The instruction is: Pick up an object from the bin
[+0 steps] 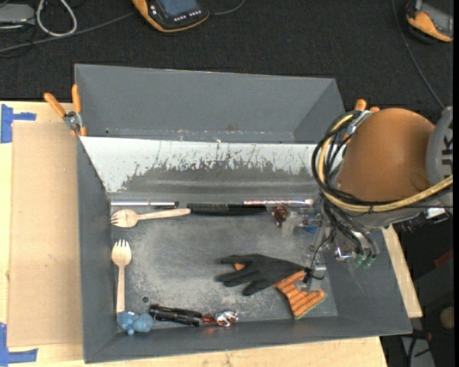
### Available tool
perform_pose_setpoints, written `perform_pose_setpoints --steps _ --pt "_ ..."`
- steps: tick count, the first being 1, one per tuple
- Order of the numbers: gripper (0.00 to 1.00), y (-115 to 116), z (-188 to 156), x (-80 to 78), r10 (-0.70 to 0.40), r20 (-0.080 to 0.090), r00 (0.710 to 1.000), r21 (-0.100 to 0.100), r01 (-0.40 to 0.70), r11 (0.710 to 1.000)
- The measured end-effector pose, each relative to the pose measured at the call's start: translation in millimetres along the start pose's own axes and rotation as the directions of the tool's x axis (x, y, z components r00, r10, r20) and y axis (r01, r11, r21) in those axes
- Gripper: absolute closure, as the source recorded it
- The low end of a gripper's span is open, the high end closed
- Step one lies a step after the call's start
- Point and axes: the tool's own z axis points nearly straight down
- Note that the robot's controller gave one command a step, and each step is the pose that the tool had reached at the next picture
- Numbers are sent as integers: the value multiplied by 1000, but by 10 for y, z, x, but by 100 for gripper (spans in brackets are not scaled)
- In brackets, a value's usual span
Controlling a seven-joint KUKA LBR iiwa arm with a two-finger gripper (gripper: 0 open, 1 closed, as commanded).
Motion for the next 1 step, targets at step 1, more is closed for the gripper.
perform_pose_setpoints --steps 1 --pt "0 1 -38 -17 -1 8 1000 0 1 1000"
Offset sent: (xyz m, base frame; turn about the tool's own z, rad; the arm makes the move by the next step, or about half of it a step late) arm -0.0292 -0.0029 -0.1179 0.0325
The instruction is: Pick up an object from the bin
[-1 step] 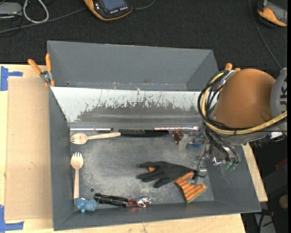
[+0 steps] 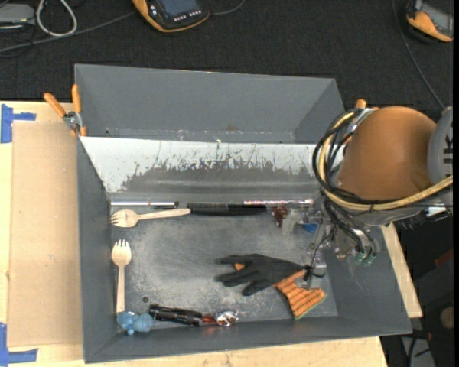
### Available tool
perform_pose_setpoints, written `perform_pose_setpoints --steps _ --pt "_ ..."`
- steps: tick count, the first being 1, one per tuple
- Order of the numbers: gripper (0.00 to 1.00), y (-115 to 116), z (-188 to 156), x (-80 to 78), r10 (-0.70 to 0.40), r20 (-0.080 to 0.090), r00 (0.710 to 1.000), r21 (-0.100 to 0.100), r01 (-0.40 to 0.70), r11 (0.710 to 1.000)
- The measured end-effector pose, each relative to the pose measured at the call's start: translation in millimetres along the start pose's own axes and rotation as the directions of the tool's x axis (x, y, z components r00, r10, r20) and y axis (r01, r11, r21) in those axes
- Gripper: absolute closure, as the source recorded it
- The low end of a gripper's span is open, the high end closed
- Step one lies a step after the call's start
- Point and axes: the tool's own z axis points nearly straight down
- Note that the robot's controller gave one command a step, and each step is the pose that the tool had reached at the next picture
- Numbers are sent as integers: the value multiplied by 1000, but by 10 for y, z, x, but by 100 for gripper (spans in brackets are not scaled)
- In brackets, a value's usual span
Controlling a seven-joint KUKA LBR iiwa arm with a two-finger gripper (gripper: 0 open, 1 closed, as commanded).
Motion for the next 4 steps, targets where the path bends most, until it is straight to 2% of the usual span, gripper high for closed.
perform_pose_setpoints --steps 1,2,3,4 --pt "0 -11 676 164 15 3 1000 0 -15 1000" --pt "0 -66 1077 244 -104 7 995 1 104 995" --pt "0 -2 1390 271 -65 18 998 0 65 998" --pt "0 -28 1295 247 -175 15 984 2 175 985"
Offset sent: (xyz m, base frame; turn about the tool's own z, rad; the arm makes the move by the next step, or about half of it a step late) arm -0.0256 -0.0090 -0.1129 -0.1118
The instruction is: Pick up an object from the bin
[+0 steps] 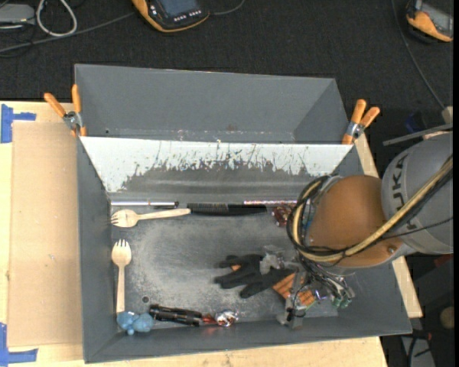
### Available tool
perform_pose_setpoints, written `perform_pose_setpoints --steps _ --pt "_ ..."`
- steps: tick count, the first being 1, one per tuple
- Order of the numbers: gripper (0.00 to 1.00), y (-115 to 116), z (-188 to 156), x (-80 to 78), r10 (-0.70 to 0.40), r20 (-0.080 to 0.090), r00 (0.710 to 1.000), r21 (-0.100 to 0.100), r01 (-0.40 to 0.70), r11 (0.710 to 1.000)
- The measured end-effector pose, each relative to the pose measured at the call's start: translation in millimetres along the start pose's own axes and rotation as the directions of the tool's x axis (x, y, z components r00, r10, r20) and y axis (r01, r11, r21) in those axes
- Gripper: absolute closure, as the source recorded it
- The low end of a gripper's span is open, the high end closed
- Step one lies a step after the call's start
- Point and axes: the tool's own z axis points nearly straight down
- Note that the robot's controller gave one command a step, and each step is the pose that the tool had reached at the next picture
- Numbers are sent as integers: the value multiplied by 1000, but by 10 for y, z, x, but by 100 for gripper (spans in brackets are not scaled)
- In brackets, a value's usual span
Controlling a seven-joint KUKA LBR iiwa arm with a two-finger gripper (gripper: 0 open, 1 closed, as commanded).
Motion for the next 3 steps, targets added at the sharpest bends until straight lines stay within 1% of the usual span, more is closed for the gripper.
perform_pose_setpoints --steps 1,2,3 --pt "0 -34 125 -91 74 2 997 -1 -74 997" --pt "0 58 115 -68 -60 8 998 1 60 998" --pt "0 -30 125 -127 32 2 999 -2 -32 999"
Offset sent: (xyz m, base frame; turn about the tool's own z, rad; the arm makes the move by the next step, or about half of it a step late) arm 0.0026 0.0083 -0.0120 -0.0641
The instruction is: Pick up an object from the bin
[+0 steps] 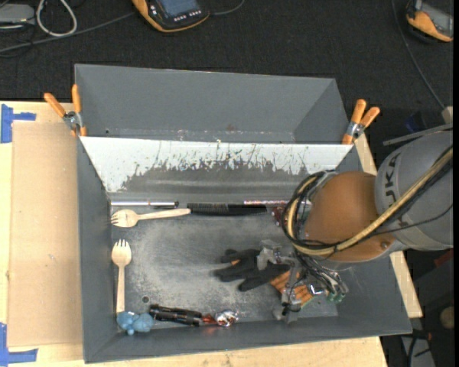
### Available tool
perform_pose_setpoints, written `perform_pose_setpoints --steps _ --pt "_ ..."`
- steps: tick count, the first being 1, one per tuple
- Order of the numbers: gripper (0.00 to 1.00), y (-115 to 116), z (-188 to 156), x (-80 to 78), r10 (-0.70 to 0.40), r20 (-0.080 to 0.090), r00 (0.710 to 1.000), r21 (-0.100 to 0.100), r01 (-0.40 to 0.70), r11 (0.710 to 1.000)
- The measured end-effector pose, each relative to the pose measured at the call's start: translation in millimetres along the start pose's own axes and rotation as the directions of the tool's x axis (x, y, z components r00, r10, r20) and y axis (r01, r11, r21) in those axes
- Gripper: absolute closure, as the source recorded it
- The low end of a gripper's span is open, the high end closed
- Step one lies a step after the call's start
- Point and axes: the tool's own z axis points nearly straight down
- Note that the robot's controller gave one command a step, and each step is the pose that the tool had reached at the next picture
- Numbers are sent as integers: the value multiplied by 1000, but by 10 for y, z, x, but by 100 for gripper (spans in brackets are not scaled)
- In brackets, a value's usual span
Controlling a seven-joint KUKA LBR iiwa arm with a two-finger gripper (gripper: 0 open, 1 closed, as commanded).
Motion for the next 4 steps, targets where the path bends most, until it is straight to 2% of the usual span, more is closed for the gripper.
perform_pose_setpoints --steps 1,2,4 --pt "0 114 -14 42 -121 6 993 3 121 993" --pt "0 95 -10 42 -76 7 997 1 76 997" --pt "0 145 -2 7 -111 7 994 2 111 994"
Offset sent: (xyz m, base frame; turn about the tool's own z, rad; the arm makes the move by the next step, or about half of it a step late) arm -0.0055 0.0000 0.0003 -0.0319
